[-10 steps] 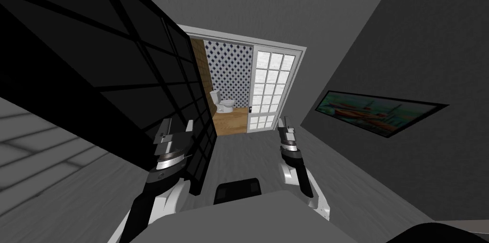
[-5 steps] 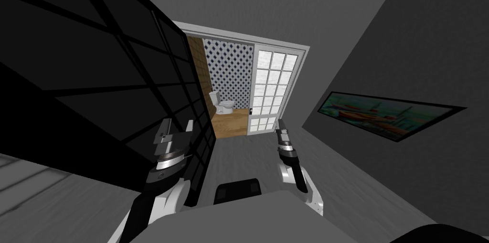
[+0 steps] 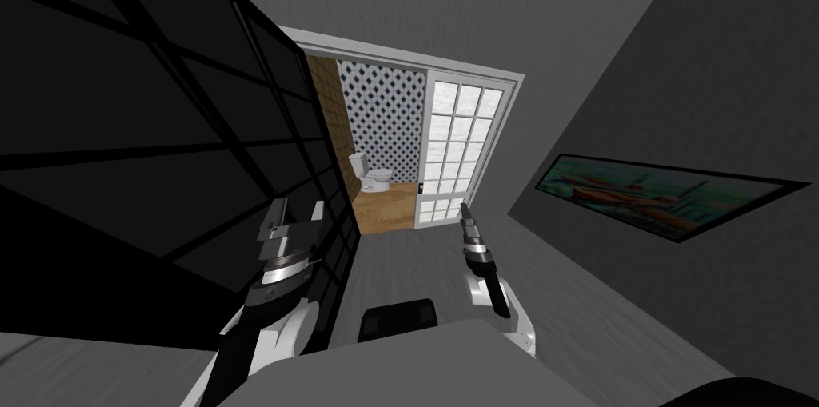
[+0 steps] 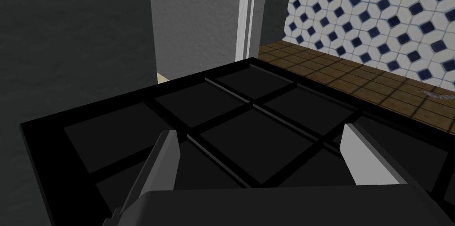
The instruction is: Pull the door open
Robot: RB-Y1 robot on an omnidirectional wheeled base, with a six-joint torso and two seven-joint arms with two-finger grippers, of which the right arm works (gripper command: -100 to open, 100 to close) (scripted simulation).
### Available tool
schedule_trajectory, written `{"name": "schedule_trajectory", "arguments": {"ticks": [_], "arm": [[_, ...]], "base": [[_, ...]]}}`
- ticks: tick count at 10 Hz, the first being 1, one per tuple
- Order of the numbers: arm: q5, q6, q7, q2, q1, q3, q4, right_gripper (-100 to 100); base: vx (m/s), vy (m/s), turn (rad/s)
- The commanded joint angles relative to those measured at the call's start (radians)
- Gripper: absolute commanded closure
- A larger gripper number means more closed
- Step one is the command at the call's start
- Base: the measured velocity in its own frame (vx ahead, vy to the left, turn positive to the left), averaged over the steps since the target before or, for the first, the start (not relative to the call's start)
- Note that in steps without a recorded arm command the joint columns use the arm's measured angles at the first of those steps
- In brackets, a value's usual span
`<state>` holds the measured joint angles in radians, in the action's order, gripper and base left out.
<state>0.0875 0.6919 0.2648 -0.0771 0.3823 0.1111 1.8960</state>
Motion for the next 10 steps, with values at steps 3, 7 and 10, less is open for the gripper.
{"name": "schedule_trajectory", "arguments": {"ticks": [3, 7, 10], "arm": [[0.024, 0.015, 0.069, -0.008, -0.028, 0.007, -0.086, -100], [0.051, 0.035, 0.145, -0.018, -0.059, 0.017, -0.187, -100], [0.072, 0.05, 0.204, -0.026, -0.083, 0.025, -0.265, -100]], "base": [[0.102, -0.003, -0.004], [0.095, 0.004, -0.005], [0.106, 0.006, -0.005]]}}
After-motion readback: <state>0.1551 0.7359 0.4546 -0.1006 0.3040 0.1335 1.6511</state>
